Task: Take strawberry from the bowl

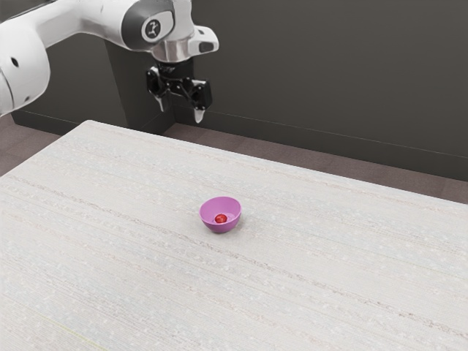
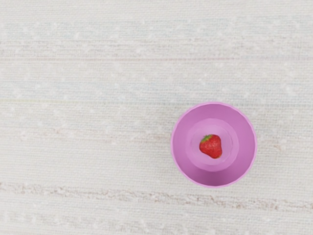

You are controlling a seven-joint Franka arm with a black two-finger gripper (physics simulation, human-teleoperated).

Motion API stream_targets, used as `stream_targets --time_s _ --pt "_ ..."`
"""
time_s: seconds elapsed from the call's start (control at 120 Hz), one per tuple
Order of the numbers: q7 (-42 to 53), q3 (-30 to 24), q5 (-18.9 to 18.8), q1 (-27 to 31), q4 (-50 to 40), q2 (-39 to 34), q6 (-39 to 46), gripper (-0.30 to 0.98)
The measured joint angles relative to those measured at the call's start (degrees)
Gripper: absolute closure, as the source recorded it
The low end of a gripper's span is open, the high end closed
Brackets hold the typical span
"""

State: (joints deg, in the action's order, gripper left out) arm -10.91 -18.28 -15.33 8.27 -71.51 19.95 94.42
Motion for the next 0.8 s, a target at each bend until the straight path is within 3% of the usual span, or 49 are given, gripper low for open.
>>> stream_targets --time_s 0.2,0.433,0.65,0.8 --pt "-1.90 0.13 0.04 -0.03 -1.55 3.96 1.51 0.00" --pt "-3.56 1.07 4.63 -0.01 -12.40 4.00 6.52 0.01" --pt "-4.24 0.83 5.64 -0.13 -21.82 0.99 10.64 0.20" --pt "-4.30 0.15 5.86 -1.93 -23.42 0.11 12.03 0.28"
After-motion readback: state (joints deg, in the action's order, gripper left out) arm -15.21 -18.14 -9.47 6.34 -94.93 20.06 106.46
